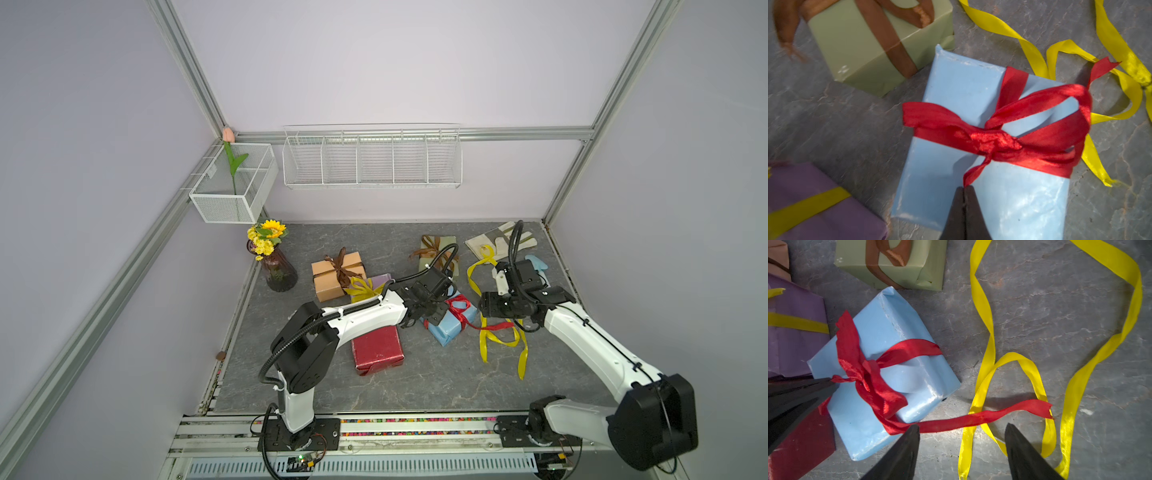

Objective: Untie the ribbon bows on the gift boxes
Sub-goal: Untie the ribbon from the gift box.

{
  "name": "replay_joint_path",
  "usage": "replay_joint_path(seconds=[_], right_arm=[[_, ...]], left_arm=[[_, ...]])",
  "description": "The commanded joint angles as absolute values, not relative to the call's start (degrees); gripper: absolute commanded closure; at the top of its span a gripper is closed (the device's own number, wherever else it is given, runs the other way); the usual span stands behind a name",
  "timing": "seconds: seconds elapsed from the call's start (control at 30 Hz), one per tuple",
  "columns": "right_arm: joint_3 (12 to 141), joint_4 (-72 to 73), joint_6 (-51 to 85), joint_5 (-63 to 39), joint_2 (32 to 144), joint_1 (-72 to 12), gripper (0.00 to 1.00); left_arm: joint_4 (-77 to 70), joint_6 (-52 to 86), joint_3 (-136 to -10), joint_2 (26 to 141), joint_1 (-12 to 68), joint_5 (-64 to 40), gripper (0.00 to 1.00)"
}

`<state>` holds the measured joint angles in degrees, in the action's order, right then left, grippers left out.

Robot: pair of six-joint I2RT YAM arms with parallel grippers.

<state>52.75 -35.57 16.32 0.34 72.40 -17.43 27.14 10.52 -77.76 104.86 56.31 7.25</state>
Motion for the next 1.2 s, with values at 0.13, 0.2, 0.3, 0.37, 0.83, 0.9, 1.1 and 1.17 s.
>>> replay_joint_path(seconds=[0.13,0.2,0.3,0.37,0.83,0.9,1.1,1.17], right_arm=[[55.0,-29.0,14.9,-2.0,76.9,-20.6,0.43],[56.3,-28.4,13.9,-1.9,79.0,-22.0,0.52],[58.6,-28.2,12.7,-2.1,81.9,-23.8,0.6],[59.7,-28.3,12.6,-3.0,83.5,-24.6,0.64],[62.0,-27.4,8.6,-4.4,87.5,-25.7,0.67],[63.1,-28.3,7.7,-4.5,88.3,-25.8,0.68],[63.2,-28.3,7.7,-6.8,88.0,-26.5,0.67],[62.8,-28.3,7.8,-7.3,87.5,-26.8,0.65]], left_arm=[[27.5,16.7,-70.8,96.0,56.7,14.5,1.0],[27.1,16.9,-69.1,95.0,56.7,14.0,1.0],[27.8,18.3,-67.5,94.4,56.7,14.8,1.0],[29.0,20.4,-66.4,93.7,56.7,16.7,1.0],[30.8,24.5,-58.2,85.9,56.7,18.0,1.0],[31.6,25.1,-57.4,84.6,56.7,18.4,1.0],[31.5,24.5,-56.0,82.8,56.7,16.9,0.81],[30.9,23.4,-56.8,83.0,56.7,15.8,0.63]])
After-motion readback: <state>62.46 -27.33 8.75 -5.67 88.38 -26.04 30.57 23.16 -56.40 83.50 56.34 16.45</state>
